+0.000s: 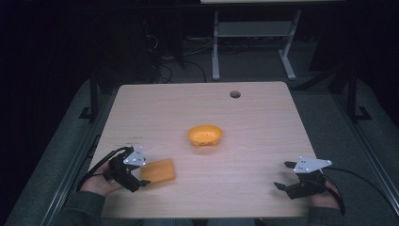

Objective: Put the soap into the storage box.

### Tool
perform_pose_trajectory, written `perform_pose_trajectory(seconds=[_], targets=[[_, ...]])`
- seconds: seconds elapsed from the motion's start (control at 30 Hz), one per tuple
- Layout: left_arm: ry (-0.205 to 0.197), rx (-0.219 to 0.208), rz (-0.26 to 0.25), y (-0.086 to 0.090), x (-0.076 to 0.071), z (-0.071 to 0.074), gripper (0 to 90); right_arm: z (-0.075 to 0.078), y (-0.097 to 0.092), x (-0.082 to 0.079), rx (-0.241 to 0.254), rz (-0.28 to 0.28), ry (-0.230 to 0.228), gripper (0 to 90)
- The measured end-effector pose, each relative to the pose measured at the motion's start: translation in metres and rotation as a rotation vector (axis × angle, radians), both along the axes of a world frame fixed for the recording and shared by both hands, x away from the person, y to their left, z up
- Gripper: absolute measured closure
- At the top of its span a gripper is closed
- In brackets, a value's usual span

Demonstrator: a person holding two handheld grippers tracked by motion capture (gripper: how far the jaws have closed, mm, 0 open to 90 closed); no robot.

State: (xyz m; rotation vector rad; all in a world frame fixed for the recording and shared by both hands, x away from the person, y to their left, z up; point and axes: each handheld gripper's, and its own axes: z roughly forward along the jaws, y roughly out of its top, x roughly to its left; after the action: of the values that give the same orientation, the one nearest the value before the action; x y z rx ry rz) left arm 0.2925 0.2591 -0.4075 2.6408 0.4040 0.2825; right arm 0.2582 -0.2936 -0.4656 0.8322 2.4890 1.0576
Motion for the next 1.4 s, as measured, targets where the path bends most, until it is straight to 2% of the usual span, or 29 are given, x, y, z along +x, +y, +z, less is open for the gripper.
perform_pose_trajectory(seconds=[0.9,0.97,1.2,1.27,1.4], targets=[[0.053,0.046,-0.038,-0.023,0.018,-0.008,18.1,0.000,-0.003,0.001,-0.007,0.006,-0.009,14.0],[0.052,0.048,-0.042,-0.024,0.019,-0.009,18.2,0.000,-0.002,0.000,0.006,-0.001,-0.001,14.0],[0.070,0.060,-0.055,-0.030,0.022,-0.012,18.2,0.000,-0.002,0.000,0.008,0.004,-0.001,14.0],[0.073,0.050,-0.049,-0.032,0.023,-0.014,18.1,0.000,-0.002,0.000,0.009,0.005,-0.003,14.0],[0.085,0.064,-0.058,-0.035,0.025,-0.017,18.1,0.000,-0.002,0.000,0.012,0.004,0.001,14.0]])
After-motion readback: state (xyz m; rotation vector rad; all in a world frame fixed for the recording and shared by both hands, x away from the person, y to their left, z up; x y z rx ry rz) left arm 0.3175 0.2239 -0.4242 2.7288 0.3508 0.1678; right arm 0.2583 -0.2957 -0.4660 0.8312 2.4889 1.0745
